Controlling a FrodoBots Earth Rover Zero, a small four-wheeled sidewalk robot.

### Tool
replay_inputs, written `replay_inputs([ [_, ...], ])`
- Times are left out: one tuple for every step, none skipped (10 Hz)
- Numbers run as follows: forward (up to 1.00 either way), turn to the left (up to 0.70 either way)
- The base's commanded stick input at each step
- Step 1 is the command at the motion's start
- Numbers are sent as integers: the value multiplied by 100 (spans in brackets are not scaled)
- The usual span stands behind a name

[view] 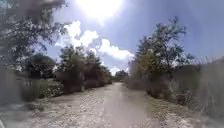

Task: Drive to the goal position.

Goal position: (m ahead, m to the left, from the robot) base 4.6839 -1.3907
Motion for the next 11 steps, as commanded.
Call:
replay_inputs([
  [70, 0],
  [70, 0],
  [70, 0],
  [70, 0],
  [70, 0],
  [70, 0],
  [70, 0],
  [70, 0],
  [70, 0],
  [70, 0],
  [70, 0],
])
